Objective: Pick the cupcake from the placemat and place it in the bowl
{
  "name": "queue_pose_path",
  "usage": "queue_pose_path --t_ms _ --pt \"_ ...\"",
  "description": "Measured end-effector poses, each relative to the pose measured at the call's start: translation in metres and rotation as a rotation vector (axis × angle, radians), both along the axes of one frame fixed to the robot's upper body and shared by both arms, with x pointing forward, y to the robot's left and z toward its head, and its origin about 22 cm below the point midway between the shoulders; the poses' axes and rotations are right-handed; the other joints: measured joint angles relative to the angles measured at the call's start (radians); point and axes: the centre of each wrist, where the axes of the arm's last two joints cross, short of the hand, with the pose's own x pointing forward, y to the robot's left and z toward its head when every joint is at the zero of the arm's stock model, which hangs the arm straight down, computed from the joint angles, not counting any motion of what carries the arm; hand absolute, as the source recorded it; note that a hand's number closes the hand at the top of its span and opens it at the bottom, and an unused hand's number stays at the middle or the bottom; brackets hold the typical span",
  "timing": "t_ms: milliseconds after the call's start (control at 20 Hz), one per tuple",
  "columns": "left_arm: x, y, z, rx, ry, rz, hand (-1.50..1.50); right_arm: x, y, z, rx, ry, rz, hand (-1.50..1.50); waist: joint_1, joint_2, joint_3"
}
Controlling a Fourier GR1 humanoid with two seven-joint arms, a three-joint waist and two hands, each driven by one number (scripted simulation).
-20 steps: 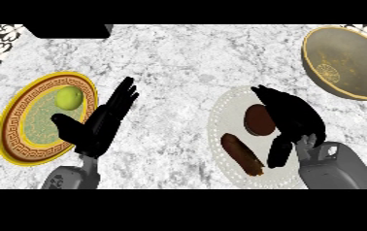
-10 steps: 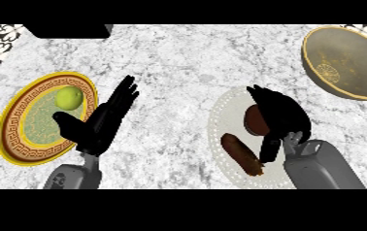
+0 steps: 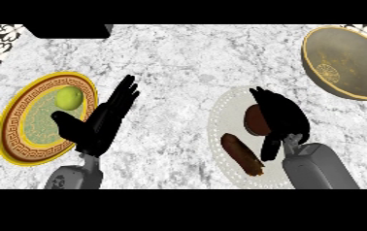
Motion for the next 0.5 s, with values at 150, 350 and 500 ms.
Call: queue_pose_path --t_ms 150,350,500 --pt "-0.005 0.007 0.001 0.004 0.005 -0.001 0.00 0.002 -0.006 -0.009 0.005 -0.002 -0.006 -1.50 0.001 0.000 0.000" --pt "-0.001 0.003 -0.002 0.002 0.004 0.000 0.00 0.006 -0.003 -0.029 0.013 -0.007 -0.010 -1.50 0.001 0.001 0.000" --pt "0.001 0.000 -0.005 0.005 -0.003 0.002 0.00 0.013 -0.001 -0.030 0.033 -0.014 -0.004 1.50 0.000 0.000 0.000"
